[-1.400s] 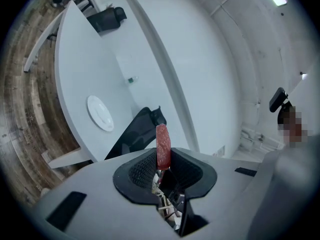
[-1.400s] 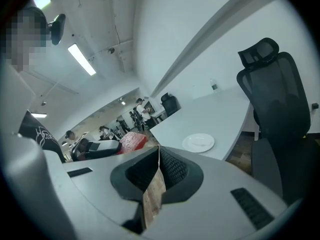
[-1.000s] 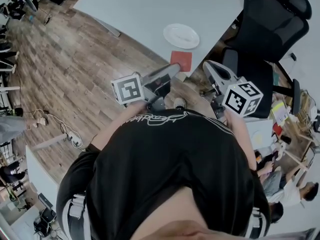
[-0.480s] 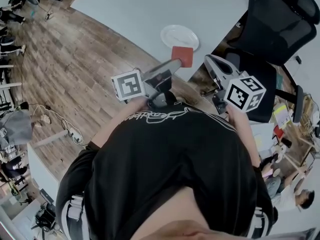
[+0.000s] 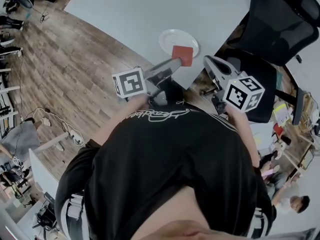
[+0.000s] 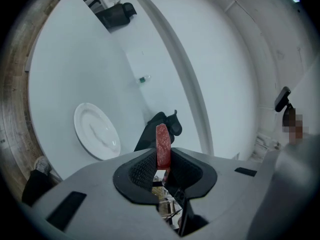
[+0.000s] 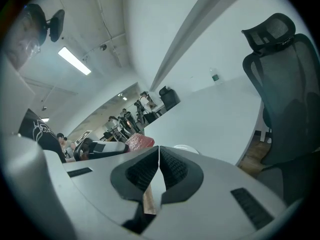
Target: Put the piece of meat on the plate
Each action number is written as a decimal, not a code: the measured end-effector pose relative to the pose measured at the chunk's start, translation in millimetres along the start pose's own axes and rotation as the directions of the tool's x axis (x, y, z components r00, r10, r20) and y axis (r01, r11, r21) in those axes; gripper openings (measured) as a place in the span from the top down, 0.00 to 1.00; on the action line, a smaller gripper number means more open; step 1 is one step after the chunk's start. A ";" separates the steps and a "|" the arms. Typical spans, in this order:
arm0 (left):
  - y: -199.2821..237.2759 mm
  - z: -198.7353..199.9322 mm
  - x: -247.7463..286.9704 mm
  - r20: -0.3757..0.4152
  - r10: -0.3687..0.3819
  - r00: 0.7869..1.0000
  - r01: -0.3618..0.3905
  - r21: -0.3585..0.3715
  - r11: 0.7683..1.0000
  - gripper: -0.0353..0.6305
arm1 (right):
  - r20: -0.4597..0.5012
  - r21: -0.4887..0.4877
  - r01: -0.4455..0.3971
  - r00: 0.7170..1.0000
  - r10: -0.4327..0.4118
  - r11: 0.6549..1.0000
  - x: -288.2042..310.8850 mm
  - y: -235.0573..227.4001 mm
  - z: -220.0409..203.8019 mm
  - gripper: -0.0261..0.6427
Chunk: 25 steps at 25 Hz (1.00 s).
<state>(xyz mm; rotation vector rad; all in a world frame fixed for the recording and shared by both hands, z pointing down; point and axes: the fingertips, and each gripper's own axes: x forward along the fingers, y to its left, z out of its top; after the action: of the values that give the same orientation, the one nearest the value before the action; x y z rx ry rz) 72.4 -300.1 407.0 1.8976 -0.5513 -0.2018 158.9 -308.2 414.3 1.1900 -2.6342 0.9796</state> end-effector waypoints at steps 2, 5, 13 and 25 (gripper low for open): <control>9.3 6.7 5.3 -0.011 0.025 1.000 -0.025 0.033 0.999 0.82 | -0.013 0.009 0.009 1.000 -0.008 1.000 5.8 -6.3 -0.9 0.94; 25.5 15.7 12.5 -0.031 0.079 0.996 -0.076 0.072 0.994 0.82 | -0.026 0.025 0.018 1.000 -0.017 1.000 15.5 -16.1 1.3 0.94; 69.4 25.2 25.7 -0.099 0.171 0.980 -0.166 0.059 0.984 0.82 | -0.060 0.059 0.032 0.998 -0.029 0.998 45.0 -35.0 2.4 0.94; 99.7 18.3 39.8 -0.191 0.225 0.956 -0.212 0.084 0.974 0.82 | -0.083 0.110 0.058 0.995 -0.049 0.992 58.9 -50.3 -10.7 0.94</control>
<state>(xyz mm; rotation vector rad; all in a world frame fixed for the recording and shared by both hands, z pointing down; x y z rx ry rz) 72.3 -363.4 495.7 1.8741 -0.6308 0.1508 151.5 -364.4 468.0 1.2110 -2.5020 1.1542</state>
